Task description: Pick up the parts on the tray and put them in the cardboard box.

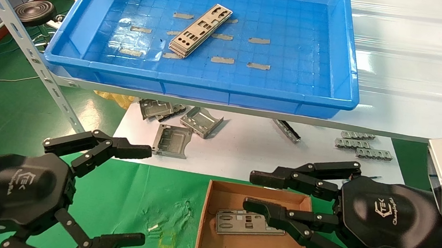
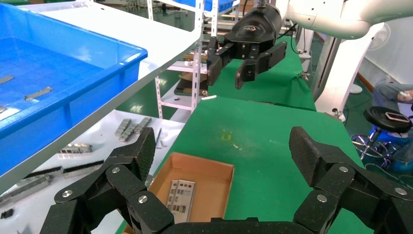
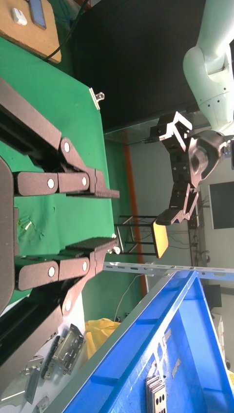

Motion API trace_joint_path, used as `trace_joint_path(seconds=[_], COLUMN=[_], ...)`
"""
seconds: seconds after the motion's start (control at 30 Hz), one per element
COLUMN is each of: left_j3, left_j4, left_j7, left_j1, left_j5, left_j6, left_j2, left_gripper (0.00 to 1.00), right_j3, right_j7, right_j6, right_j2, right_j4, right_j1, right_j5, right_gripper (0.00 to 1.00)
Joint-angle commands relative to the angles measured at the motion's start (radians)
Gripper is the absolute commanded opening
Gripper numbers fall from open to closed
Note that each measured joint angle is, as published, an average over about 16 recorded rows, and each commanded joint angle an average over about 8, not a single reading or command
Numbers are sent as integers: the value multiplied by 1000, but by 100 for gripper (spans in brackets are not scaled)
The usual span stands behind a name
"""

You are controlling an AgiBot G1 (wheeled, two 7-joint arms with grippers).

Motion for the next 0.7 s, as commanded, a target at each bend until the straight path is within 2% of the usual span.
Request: trace_joint_path(seconds=[0.03, 0.7], left_j3=[0, 0], left_j4=[0, 0], left_j7=[0, 0], left_j1=[0, 0], left_j5=[0, 0], left_j6=[0, 0], left_j2=[0, 0], left_gripper=[100, 100], right_j3=[0, 0], right_j7=[0, 0], right_j6=[0, 0], right_j2=[0, 0], right_j4=[0, 0], right_j1=[0, 0], right_j5=[0, 0], right_gripper=[0, 0])
